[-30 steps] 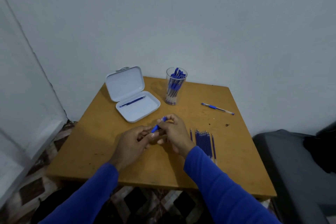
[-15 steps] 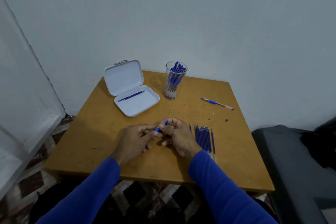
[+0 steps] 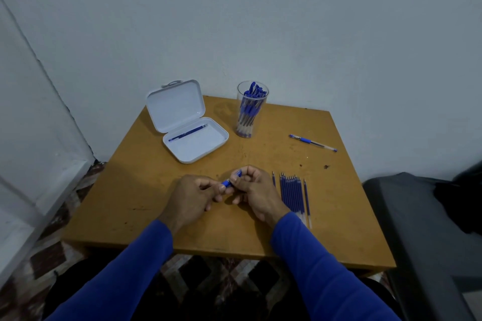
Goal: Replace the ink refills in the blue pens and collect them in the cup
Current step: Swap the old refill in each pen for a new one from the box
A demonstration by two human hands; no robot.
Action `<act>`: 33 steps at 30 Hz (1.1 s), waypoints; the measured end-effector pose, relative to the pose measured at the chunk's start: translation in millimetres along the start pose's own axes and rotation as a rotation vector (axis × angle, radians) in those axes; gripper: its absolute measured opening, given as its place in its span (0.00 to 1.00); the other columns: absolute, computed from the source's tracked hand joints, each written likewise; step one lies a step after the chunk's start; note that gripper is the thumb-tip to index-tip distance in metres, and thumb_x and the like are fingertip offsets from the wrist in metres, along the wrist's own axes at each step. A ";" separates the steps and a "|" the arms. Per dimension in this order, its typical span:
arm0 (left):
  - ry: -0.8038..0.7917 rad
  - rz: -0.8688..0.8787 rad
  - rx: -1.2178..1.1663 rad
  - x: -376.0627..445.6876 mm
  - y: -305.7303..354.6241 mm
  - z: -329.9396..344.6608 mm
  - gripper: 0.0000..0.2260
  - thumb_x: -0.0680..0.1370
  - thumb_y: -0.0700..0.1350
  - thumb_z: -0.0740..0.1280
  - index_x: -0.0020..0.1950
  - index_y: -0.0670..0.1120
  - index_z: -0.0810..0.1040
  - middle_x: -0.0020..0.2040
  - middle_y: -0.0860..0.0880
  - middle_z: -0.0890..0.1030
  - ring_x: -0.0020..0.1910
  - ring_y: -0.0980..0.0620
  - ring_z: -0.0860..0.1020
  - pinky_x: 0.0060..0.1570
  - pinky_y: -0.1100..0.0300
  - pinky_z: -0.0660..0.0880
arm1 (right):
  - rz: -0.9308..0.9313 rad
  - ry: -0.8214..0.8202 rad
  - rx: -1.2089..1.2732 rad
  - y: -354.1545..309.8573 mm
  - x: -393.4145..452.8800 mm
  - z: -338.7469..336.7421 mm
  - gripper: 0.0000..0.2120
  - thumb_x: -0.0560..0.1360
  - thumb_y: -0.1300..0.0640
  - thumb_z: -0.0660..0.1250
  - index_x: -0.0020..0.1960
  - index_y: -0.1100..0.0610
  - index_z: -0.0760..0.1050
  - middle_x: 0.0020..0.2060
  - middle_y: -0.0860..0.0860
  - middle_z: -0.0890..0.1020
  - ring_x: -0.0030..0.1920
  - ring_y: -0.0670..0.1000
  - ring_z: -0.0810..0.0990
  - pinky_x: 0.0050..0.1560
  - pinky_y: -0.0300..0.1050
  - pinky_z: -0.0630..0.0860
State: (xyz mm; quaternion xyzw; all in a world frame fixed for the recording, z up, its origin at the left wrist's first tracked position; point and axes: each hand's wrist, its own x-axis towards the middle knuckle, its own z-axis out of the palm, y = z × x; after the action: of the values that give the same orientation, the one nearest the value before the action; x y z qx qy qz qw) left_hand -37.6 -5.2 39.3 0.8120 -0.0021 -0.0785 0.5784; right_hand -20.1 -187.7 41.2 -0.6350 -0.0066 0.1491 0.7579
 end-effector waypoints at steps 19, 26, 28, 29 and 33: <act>-0.045 0.010 0.048 7.0 -5.2 -3.5 0.06 0.80 0.49 0.70 0.48 0.51 0.86 0.36 0.49 0.85 0.32 0.57 0.77 0.32 0.64 0.73 | -0.024 0.014 0.065 3.5 0.3 -4.7 0.02 0.83 0.63 0.63 0.54 0.61 0.71 0.42 0.65 0.84 0.38 0.55 0.86 0.26 0.42 0.79; 0.001 0.032 0.047 3.8 -2.5 0.9 0.05 0.80 0.49 0.70 0.48 0.51 0.85 0.37 0.50 0.85 0.29 0.61 0.77 0.30 0.66 0.72 | -0.013 0.081 0.065 0.6 -3.0 0.3 0.05 0.83 0.62 0.64 0.57 0.62 0.72 0.45 0.63 0.85 0.40 0.55 0.86 0.27 0.43 0.80; 0.008 0.057 0.044 2.6 -2.3 2.0 0.05 0.80 0.48 0.70 0.47 0.51 0.85 0.37 0.50 0.85 0.27 0.60 0.77 0.29 0.66 0.72 | -0.004 0.150 0.089 -2.9 -4.0 0.6 0.06 0.83 0.61 0.63 0.57 0.63 0.72 0.47 0.63 0.85 0.41 0.55 0.85 0.29 0.43 0.81; 0.008 0.066 0.042 2.3 -2.9 2.5 0.05 0.80 0.48 0.70 0.48 0.51 0.86 0.37 0.50 0.85 0.27 0.60 0.76 0.29 0.66 0.72 | 0.001 0.202 0.072 -4.7 -4.0 0.3 0.06 0.83 0.61 0.64 0.57 0.64 0.73 0.48 0.64 0.85 0.40 0.55 0.85 0.29 0.43 0.81; 0.035 0.111 0.046 1.6 -4.5 4.9 0.03 0.79 0.47 0.71 0.49 0.51 0.85 0.37 0.51 0.85 0.27 0.58 0.77 0.29 0.65 0.73 | 0.029 0.345 -0.217 -8.2 -1.2 -2.9 0.04 0.81 0.60 0.67 0.55 0.58 0.76 0.40 0.60 0.85 0.29 0.52 0.80 0.25 0.44 0.76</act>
State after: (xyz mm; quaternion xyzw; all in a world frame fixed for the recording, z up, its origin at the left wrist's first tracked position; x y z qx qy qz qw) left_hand -37.1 -8.4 33.2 0.8249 -0.0386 -0.0321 0.5630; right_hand -18.9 -192.0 48.8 -0.7293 0.1166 0.0474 0.6726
